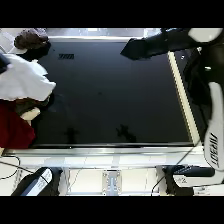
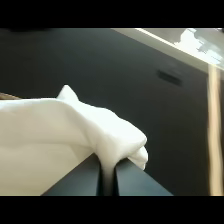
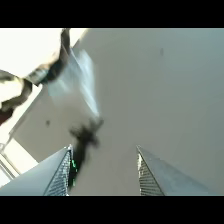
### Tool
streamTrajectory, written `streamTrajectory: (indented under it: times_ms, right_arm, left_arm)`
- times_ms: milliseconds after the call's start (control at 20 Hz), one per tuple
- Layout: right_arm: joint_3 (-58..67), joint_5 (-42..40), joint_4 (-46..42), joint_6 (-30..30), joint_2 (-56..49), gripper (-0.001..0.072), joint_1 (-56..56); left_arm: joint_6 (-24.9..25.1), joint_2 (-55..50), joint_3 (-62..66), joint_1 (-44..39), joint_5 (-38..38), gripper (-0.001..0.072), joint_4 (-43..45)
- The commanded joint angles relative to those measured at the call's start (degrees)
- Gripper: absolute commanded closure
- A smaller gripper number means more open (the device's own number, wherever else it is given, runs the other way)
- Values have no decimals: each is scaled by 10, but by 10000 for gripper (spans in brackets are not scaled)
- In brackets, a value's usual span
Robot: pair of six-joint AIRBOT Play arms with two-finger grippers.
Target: Fold the shirts.
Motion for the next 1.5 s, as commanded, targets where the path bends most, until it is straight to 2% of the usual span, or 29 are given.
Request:
streamTrajectory:
  times_ms: [0,250,350,400,450,500,550,700,800,950,1200,1450]
  right_arm:
    - [3,2,-27,4,79,268,0]
    - [1,-13,-14,31,119,269,1]
    - [-27,-35,-2,46,119,270,1]
    - [-47,-42,-2,59,118,269,1]
    - [-59,-37,-3,69,114,269,1]
    - [-67,-25,-3,72,110,269,1]
    - [-67,-13,-3,80,104,269,1]
    - [-67,-6,-3,85,98,269,1]
    - [-67,-6,-4,85,95,269,1]
    - [-67,-6,-4,85,90,269,1]
    - [-67,-8,-23,84,86,269,1]
    - [-68,2,-86,78,63,269,1]
  left_arm:
    - [5,35,-3,-137,-128,694,-39]
    - [5,-4,-30,-345,-145,694,-39]
    - [5,-33,-30,-398,-136,690,-38]
    - [5,-46,-30,-410,-126,609,-35]
    - [5,-53,-30,-411,-107,287,-32]
    - [4,-55,-30,-405,-81,76,-31]
    - [-6,-50,-29,-391,-50,46,-31]
    - [-52,-19,-28,-316,20,48,-31]
    - [-54,-1,-28,-258,15,48,-31]
    - [-108,16,-28,-177,-45,48,-31]
    - [-107,14,-30,-124,-193,49,-30]
    - [-107,1,-38,-127,-202,49,-31]
